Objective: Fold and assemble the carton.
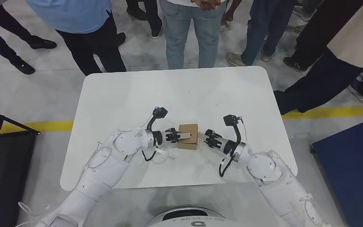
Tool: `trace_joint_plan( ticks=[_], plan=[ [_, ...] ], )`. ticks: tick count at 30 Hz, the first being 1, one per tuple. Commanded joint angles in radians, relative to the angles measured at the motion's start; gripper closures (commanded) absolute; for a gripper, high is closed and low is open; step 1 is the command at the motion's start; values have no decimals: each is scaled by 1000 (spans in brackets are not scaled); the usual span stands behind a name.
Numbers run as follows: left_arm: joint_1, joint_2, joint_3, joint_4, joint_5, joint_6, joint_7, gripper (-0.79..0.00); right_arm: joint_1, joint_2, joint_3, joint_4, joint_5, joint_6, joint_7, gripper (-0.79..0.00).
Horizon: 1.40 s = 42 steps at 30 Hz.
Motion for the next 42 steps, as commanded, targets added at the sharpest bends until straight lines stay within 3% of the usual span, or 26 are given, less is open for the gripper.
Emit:
trace_joint_plan(
  ticks=[1,24,26,27,28,30,38,42],
  plan=[
    [-3,0,2,1,-1,3,-1,-785,4,0,0,0,2,2,1,-400],
    [-58,-12,40,59,-9,16,-8,-785,48,-4,-28,28,-4,26,27,-379],
    [-63,-14,45,69,-9,21,-12,-785,51,-4,-26,30,-1,26,27,-422],
    [-66,-14,48,73,-10,25,-20,-785,53,-4,-24,32,4,27,26,-523],
    [-71,-15,51,75,-8,27,-25,-785,56,-4,-21,34,8,29,23,-576],
    [-75,-16,53,79,-13,26,-26,-785,60,-4,-12,34,22,23,15,-582],
    [-84,-17,52,83,-14,29,-32,-785,78,-3,-19,17,22,22,44,-511],
    [-87,-18,58,87,-15,28,-33,-785,106,-7,-44,35,-6,57,59,-431]
  ],
)
